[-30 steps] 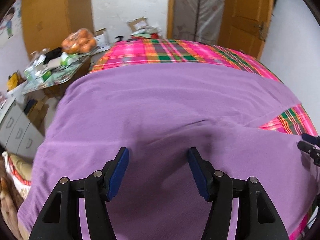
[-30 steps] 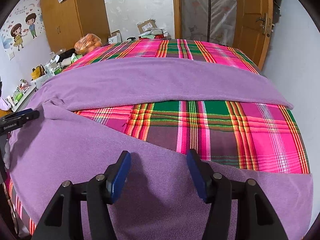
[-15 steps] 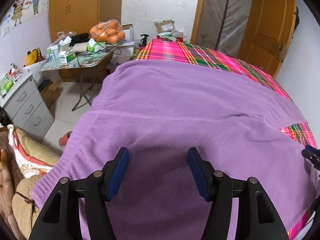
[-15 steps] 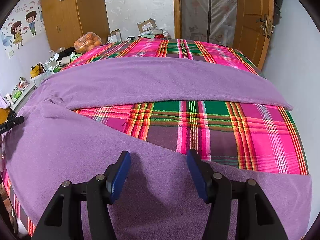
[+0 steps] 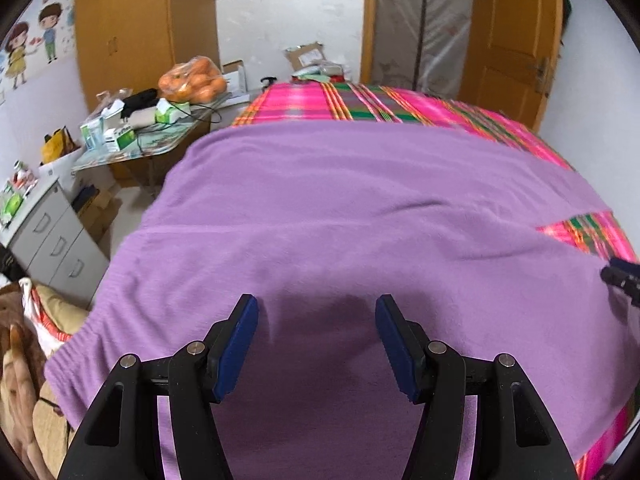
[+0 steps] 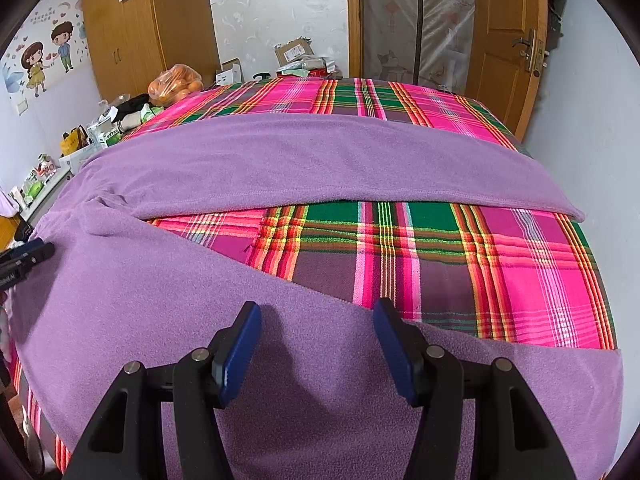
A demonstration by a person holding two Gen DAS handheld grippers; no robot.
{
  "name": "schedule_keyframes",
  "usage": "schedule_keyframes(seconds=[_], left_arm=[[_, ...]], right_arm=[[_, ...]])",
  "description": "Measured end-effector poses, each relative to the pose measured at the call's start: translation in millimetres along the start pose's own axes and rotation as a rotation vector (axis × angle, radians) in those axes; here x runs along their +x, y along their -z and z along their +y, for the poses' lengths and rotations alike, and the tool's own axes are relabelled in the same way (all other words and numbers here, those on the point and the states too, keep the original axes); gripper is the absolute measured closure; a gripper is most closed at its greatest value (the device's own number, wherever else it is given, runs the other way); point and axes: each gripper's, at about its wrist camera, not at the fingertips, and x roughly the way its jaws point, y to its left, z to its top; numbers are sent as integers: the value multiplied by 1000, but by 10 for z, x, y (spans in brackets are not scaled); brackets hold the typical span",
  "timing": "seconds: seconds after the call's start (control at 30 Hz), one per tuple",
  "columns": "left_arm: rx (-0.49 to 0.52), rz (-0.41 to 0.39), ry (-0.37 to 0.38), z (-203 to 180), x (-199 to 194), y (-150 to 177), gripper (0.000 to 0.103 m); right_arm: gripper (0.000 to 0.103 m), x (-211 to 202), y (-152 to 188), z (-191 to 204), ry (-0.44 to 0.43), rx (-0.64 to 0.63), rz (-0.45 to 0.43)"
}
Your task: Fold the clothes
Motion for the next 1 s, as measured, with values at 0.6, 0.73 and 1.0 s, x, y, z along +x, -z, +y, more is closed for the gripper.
schedule_keyframes(seconds=[0.6,0.73,1.0], left_arm=[[22,14,-9,-96,30,3,38],[23,16,-4,-82,37,-8,38],[26,12,-5,-83,28,8,38]], right_arm=[[34,18,11,57,-5,-28,11],[31,25,11,87,-1,-43,16],[31,47,-5,97,7,-46,19]])
